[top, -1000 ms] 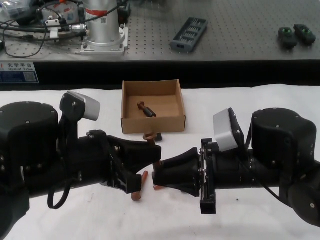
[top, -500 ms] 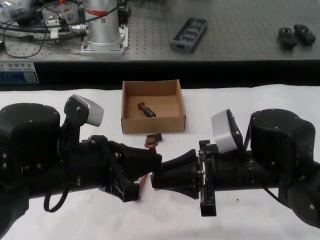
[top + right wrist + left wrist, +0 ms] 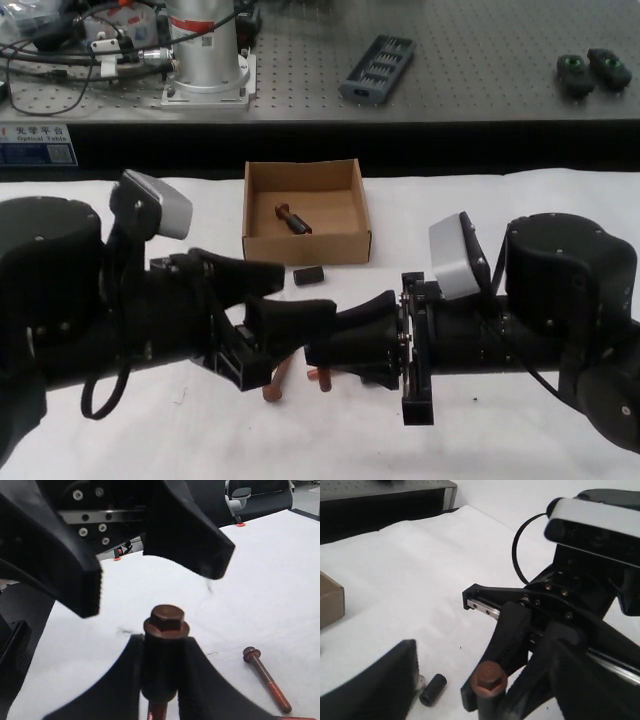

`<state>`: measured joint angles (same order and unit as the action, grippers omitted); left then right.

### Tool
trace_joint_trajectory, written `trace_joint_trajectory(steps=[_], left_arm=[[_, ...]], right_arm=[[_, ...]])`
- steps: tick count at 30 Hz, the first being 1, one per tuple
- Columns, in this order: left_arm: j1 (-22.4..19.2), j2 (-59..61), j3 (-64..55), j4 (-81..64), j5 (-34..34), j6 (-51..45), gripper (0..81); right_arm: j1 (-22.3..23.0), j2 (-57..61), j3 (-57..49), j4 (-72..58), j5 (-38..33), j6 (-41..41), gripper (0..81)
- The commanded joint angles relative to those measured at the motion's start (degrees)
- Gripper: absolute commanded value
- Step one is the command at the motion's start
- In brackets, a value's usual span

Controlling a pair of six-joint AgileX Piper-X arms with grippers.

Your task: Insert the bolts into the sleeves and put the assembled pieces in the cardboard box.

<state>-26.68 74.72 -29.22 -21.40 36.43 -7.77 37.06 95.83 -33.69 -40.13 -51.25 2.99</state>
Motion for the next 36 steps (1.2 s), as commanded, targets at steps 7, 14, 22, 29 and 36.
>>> trace_joint_trajectory(steps=[7,14,22,29,36], left_arm=[[11.6,-15.0,-0.1,22.9,-5.9,7.8,53.6],[15.3,-34.1,-0.1,25.9,-10.2,7.8,41.6],[15.3,-46.3,-0.1,43.9,-11.5,2.1,41.0],[15.3,-52.2,-0.1,53.9,-11.5,2.1,41.0],[15.3,-52.7,-0.1,54.8,-11.5,2.1,41.0]], right_arm=[[-1.3,2.5,-14.0,11.3,12.1,-3.0,4.9],[-4.2,16.7,-33.8,21.5,17.9,-4.5,4.9],[-7.1,31.0,-54.5,28.7,22.1,-2.6,4.9],[-7.7,34.6,-60.8,32.0,25.5,-2.6,4.9],[-7.7,34.2,-60.8,32.0,24.6,-2.5,29.7]])
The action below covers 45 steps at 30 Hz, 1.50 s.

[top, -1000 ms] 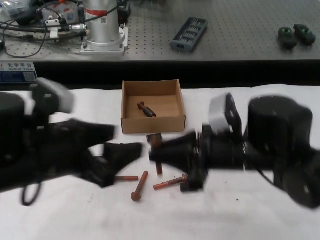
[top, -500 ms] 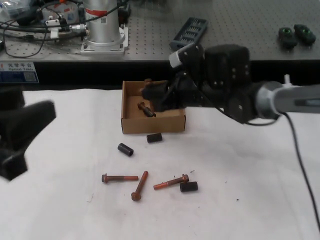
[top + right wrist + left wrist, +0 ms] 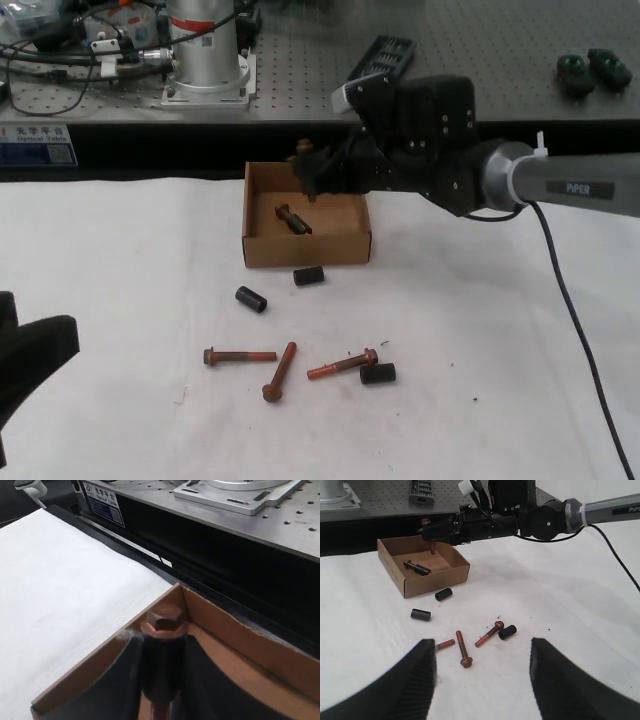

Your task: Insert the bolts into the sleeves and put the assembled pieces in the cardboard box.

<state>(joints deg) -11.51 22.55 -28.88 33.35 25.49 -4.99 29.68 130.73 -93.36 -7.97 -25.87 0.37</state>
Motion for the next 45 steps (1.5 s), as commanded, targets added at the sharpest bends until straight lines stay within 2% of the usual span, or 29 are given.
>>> trace_joint_trajectory(steps=[1,2,3,4,6,8,10,12,15,18,22,25,29,37,41,43,45], left_arm=[[0.2,-0.5,-0.4,0.1,-0.6,-0.7,41.0],[0.2,-0.5,-0.4,0.1,-0.6,-0.7,41.0],[0.2,-0.5,-0.4,0.1,-0.6,-0.7,41.0],[0.2,-0.5,-0.4,0.1,-0.6,-0.3,41.0],[0.2,-0.2,-0.4,0.1,-0.6,0.3,41.0],[0.2,0.6,-0.4,-0.1,-0.6,0.4,41.0],[0.2,2.1,-0.4,-0.9,-0.6,0.4,41.0],[0.2,4.4,-0.4,-2.1,-0.6,0.4,41.0],[0.2,7.9,-0.4,-5.3,-0.6,0.4,41.0],[0.2,11.3,-0.4,-10.1,-0.6,0.4,41.0],[0.2,15.7,-0.4,-16.1,-0.5,-0.3,41.0],[0.2,18.7,-0.4,-17.3,-0.3,-2.9,41.0],[0.2,22.9,-0.4,-16.9,2.9,-5.8,41.0],[0.2,34.3,-1.5,-16.7,2.2,-5.0,41.0],[-0.2,40.7,-5.8,-16.7,2.2,-5.0,41.0],[-0.6,43.5,-8.4,-16.6,2.2,-7.2,41.0],[-1.2,45.8,-11.5,-16.0,2.2,-14.0,41.0]], right_arm=[[-0.4,-0.9,-1.1,-0.1,0.1,0.8,42.6],[-0.4,-1.4,-1.1,0.0,1.8,2.6,53.4],[-0.4,-2.2,-1.1,0.5,3.1,4.1,57.8],[-0.4,-3.1,-1.1,1.5,3.5,5.4,56.8],[-0.4,-5.6,-1.0,3.8,2.1,7.8,48.4],[-0.4,-8.9,-0.6,6.7,-0.7,8.0,39.4],[-0.4,-12.7,-0.5,12.4,-3.3,7.0,34.9],[0.1,-17.0,-0.5,23.3,-3.4,0.6,33.0],[1.3,-22.5,1.6,41.0,1.2,-9.9,31.6],[2.2,-26.4,6.6,48.8,1.8,-14.2,30.1],[3.2,-29.7,13.7,48.8,2.2,-13.9,27.4],[3.5,-30.7,17.2,47.4,2.2,-10.4,26.0],[4.2,-30.8,19.2,47.6,2.2,-8.4,25.8],[5.9,-33.5,21.4,49.9,2.2,-7.9,25.8],[6.9,-36.9,22.8,51.1,2.2,-8.1,25.8],[7.0,-39.0,25.2,49.6,2.2,-8.1,25.8],[7.1,-41.3,27.9,47.5,2.2,-7.8,25.8]])
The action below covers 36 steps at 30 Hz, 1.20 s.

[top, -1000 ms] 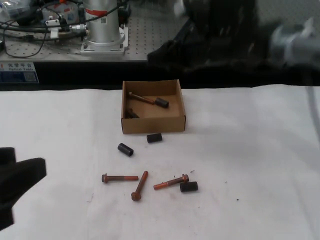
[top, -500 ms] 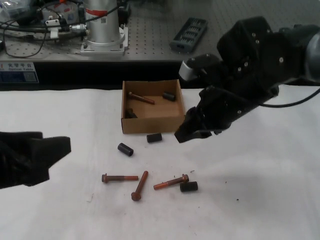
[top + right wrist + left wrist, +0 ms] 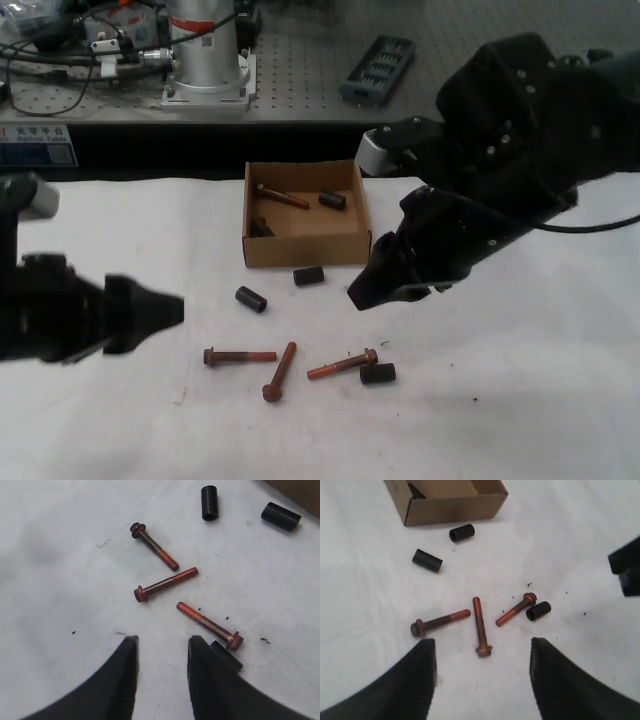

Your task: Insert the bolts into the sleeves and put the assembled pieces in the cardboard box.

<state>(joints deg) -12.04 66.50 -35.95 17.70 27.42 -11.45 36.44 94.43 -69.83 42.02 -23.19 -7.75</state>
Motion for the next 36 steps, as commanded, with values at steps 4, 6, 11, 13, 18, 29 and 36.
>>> trace_joint_trajectory(steps=[4,6,11,13,18,29,36], left_arm=[[-2.6,5.2,-8.8,0.4,0.2,-22.2,41.0],[-3.8,6.6,-10.0,1.2,-0.2,-25.9,41.0],[-6.9,10.0,-11.4,4.1,-0.2,-26.4,41.0],[-7.4,11.1,-11.4,5.1,-0.2,-26.4,41.0],[-7.1,11.4,-11.4,5.5,-0.2,-25.9,41.0],[-1.9,4.6,-11.4,12.3,0.2,-17.5,41.0],[3.7,-4.8,-11.4,16.1,-0.2,-10.4,41.0]], right_arm=[[0.4,-8.4,10.0,-5.9,1.3,3.1,25.8],[0.4,-9.7,12.0,-6.4,3.0,4.8,25.8],[0.4,-12.5,15.7,-6.6,3.8,5.6,25.8],[0.4,-13.4,16.2,-7.1,3.8,5.6,25.8],[0.4,-14.4,16.3,-9.6,3.8,7.7,25.8],[0.9,-9.9,16.4,-20.1,3.1,18.4,25.8],[5.8,0.0,12.1,-19.1,2.9,22.3,25.8]])
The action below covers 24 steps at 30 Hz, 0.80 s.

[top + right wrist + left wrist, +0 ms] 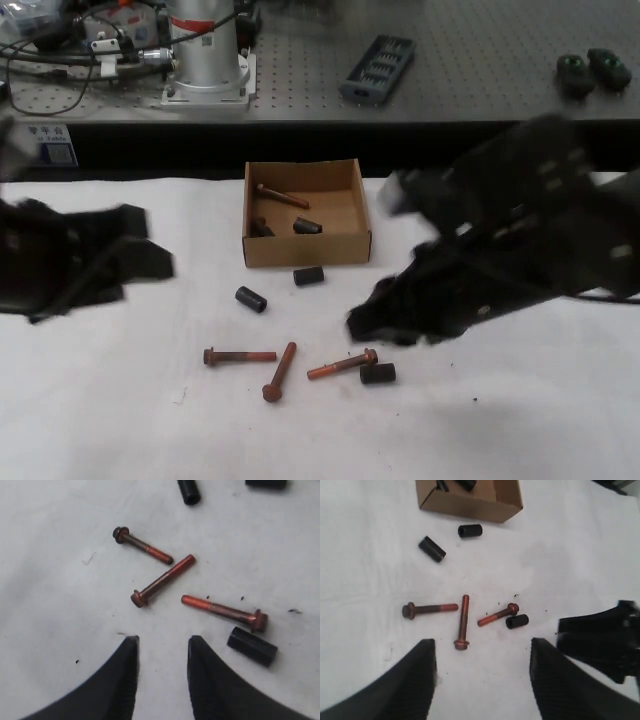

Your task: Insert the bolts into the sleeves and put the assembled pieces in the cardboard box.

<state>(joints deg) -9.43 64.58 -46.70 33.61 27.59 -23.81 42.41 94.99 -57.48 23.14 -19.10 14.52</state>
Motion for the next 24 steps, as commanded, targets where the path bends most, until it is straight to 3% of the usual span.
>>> trace_joint_trajectory(steps=[1,10,24], left_arm=[[1.7,-4.2,-0.7,0.2,-0.4,1.9,41.0],[3.6,-13.8,-0.7,0.7,-0.4,1.4,41.0],[3.6,-18.1,-0.7,3.1,-0.4,1.4,41.0]], right_arm=[[0.5,0.5,-1.7,-0.4,-0.7,1.2,25.8],[4.8,8.7,-12.2,-0.4,5.5,9.4,25.9],[5.0,11.2,-12.9,-0.3,7.5,17.2,25.9]])
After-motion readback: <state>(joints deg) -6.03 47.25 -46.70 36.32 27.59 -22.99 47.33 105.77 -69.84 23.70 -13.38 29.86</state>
